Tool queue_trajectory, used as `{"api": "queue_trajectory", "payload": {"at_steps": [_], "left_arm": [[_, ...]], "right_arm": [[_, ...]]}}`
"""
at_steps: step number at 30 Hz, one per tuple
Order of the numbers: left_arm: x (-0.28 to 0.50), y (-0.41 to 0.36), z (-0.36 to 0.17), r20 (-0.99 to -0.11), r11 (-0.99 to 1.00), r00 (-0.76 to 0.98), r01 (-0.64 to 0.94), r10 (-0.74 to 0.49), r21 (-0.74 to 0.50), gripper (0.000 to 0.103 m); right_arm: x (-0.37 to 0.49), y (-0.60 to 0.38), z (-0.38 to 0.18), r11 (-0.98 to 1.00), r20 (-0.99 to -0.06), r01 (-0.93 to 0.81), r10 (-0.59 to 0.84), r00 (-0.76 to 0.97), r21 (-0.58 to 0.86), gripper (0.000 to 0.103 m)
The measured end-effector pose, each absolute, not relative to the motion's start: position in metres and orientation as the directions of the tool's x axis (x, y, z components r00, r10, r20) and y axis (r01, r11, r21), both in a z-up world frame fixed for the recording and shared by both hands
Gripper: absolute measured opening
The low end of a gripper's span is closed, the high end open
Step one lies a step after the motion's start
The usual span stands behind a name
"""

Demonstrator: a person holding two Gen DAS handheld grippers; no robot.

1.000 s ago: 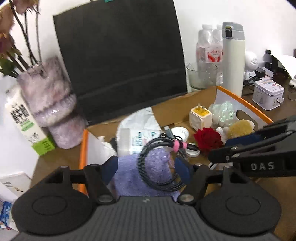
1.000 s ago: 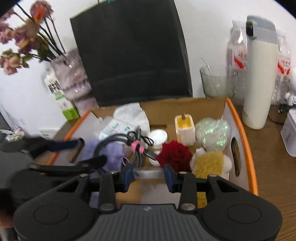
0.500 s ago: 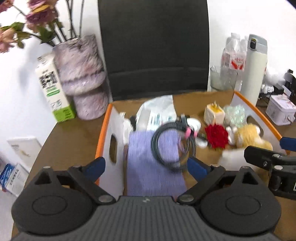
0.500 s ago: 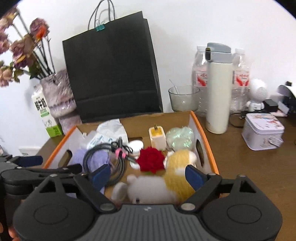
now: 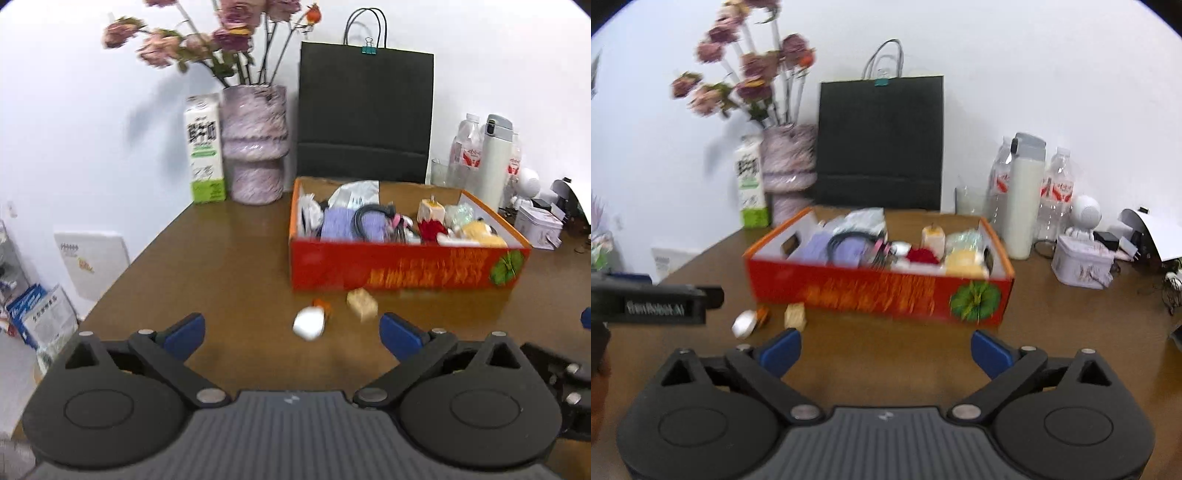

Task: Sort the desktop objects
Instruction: 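Move both tools back out over the table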

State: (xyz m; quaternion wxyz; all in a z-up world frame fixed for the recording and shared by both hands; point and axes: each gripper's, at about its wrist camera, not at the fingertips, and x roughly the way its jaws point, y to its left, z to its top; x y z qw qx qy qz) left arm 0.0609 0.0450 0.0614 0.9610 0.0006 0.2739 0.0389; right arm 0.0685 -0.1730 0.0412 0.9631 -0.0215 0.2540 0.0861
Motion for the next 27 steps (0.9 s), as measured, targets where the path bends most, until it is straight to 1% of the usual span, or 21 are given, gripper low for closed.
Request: {"api": "queue_trajectory", "payload": {"at_steps": [3, 5, 7, 11, 14, 16, 19, 23, 25, 27], "left_arm": [[0.022, 0.043, 0.051, -0.504, 0.998, 0.861, -0.061, 0.066, 0.027, 0.103], [-0.004, 0.042, 0.040, -0.493, 0.997, 0.867, -0.047, 0.068, 0.056, 0.103], [-0.028, 0.042, 0.030, -0.489, 0.997, 0.869, -0.047, 0.073, 0.064, 0.103], [-0.063, 0.040, 0.017, -0.517, 1.000, 0.856, -0.020, 0.028, 0.022, 0.103], [-0.084, 0.033, 0.015, -0.471, 0.999, 0.882, 0.000, 0.023, 0.047, 0.103], [-0.091, 0.026, 0.014, -0.452, 0.997, 0.891, -0.004, 0.039, 0.077, 0.103], [-0.093, 0.018, 0.011, -0.455, 0.994, 0.890, 0.026, 0.026, 0.107, 0.103], [-0.090, 0.015, 0.004, -0.470, 0.994, 0.883, 0.036, 0.019, 0.108, 0.103], [-0.088, 0.016, 0.001, -0.490, 0.994, 0.872, 0.039, 0.015, 0.100, 0.103], [-0.086, 0.018, 0.000, -0.501, 0.995, 0.865, 0.038, 0.015, 0.095, 0.103]], "right_arm": [[0.035, -0.170, 0.026, 0.983, -0.514, -0.185, 0.149, 0.845, -0.020, 0.099], [0.010, -0.166, 0.016, 0.977, -0.518, -0.209, 0.163, 0.839, -0.032, 0.099], [-0.017, -0.163, 0.008, 0.969, -0.502, -0.242, 0.187, 0.844, -0.045, 0.099], [-0.065, -0.164, -0.005, 0.969, -0.459, -0.222, 0.151, 0.875, -0.104, 0.099], [-0.093, -0.171, -0.005, 0.974, -0.432, -0.208, 0.149, 0.890, -0.092, 0.099], [-0.107, -0.177, -0.002, 0.974, -0.402, -0.212, 0.165, 0.901, -0.076, 0.099], [-0.118, -0.182, 0.000, 0.972, -0.378, -0.222, 0.179, 0.909, -0.073, 0.099], [-0.117, -0.180, -0.001, 0.973, -0.380, -0.205, 0.149, 0.913, -0.111, 0.099], [-0.116, -0.181, -0.002, 0.975, -0.374, -0.196, 0.143, 0.916, -0.108, 0.099], [-0.111, -0.183, -0.003, 0.978, -0.395, -0.189, 0.142, 0.908, -0.084, 0.099]]}}
